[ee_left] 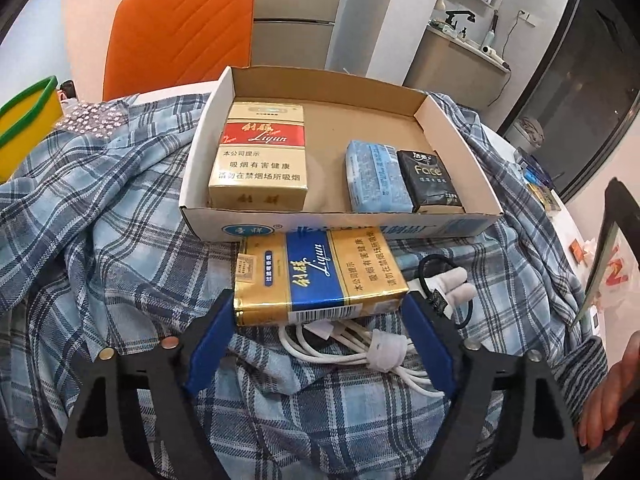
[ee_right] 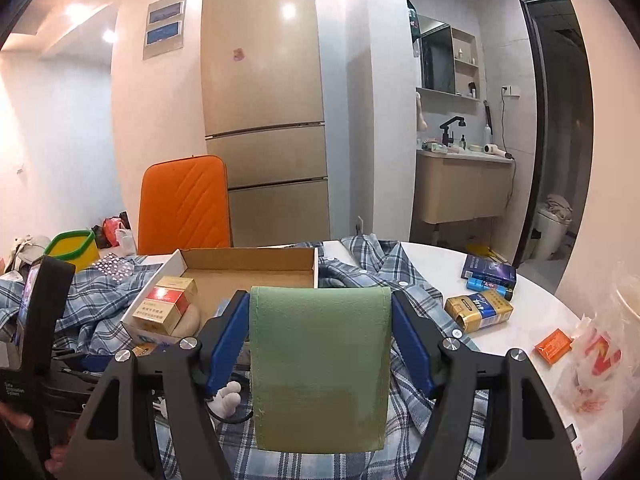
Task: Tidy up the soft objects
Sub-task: 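Move the left tool to the gold-blue Liqun pack while right holds the cloth, then grasp and lift the gold-blue Liqun pack with the left tool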
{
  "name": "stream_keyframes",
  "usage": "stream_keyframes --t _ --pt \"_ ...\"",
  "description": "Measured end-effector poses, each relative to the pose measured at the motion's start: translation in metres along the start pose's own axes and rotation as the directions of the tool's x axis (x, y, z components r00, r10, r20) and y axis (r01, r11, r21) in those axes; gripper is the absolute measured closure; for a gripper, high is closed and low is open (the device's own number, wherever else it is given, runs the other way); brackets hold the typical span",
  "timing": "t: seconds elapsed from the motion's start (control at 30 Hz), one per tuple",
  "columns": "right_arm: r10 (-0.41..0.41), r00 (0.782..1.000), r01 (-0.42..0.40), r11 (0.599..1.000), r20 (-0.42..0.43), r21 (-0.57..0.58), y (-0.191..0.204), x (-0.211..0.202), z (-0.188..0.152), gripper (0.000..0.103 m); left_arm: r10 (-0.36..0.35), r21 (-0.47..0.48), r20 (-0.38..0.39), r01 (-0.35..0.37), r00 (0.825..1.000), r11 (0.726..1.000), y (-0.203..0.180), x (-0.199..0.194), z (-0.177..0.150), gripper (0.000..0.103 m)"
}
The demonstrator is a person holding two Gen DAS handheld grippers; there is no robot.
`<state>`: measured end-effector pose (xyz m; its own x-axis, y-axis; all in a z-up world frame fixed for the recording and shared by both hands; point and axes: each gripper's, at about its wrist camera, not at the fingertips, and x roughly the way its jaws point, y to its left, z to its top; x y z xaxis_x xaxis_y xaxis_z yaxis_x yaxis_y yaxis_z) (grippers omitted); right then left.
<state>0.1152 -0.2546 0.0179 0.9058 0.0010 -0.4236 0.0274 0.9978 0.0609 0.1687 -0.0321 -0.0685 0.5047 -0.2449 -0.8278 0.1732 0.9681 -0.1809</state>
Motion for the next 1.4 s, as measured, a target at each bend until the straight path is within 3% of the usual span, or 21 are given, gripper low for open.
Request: stream_keyframes --t 0.1,0.23,0.27,0.3,0.37,0.5,0.8,0.87,0.93,1.17,1.4 --pt "0.000 1.000 0.000 1.000 -0.001 -0.001 0.000 0.000 0.000 0.032 0.006 0.014 0.005 -0.006 1.000 1.000 -0.003 -0.001 -0.001 0.041" --pt "0.000 1.000 0.000 1.000 -0.001 0.003 -0.001 0.001 0.000 0.032 0.011 0.026 0.008 -0.012 1.000 1.000 -0.005 -0.004 -0.002 0.043" --pt "0.000 1.000 0.000 1.000 -0.002 0.004 0.000 0.002 -0.001 0.032 0.021 0.024 0.002 -0.021 1.000 1.000 -0.005 -0.002 -0.002 0.036" --pt "0.000 1.000 0.000 1.000 -0.003 0.004 0.000 0.003 -0.001 0.032 0.032 0.022 -0.006 -0.032 0.999 0.999 -0.005 -0.001 -0.001 0.021" --pt "0.003 1.000 -0.003 1.000 -0.002 0.003 0.000 0.003 -0.002 0.032 0.031 0.022 0.003 -0.031 1.000 0.999 -0.006 -0.001 0.000 0.009" --pt "0.005 1.000 -0.005 1.000 -0.001 -0.002 0.001 0.002 -0.003 0.032 0.034 0.008 0.033 -0.034 0.999 0.999 -0.007 -0.004 0.006 0.003" --pt "0.010 1.000 -0.010 1.000 -0.006 -0.003 0.001 0.002 -0.002 0.032 0.038 -0.007 -0.026 -0.038 0.999 0.999 -0.007 0.015 0.013 0.003" --pt "0.012 1.000 -0.012 1.000 -0.009 -0.003 0.001 0.002 -0.002 0.032 0.031 -0.007 -0.016 -0.031 0.999 0.999 -0.007 0.013 0.013 0.005" --pt "0.012 1.000 -0.012 1.000 -0.013 -0.003 0.002 0.002 -0.003 0.032 0.025 0.008 -0.008 -0.025 1.000 1.000 -0.009 0.011 0.012 0.018" --pt "0.012 1.000 -0.012 1.000 -0.016 0.002 0.001 0.004 -0.003 0.032 0.039 0.037 0.035 -0.040 0.999 0.999 -0.015 0.000 0.006 0.019" --pt "0.020 1.000 -0.020 1.000 -0.001 0.003 0.000 0.002 -0.004 0.032 0.006 0.045 0.114 -0.011 0.993 0.999 -0.014 -0.032 -0.009 0.019"
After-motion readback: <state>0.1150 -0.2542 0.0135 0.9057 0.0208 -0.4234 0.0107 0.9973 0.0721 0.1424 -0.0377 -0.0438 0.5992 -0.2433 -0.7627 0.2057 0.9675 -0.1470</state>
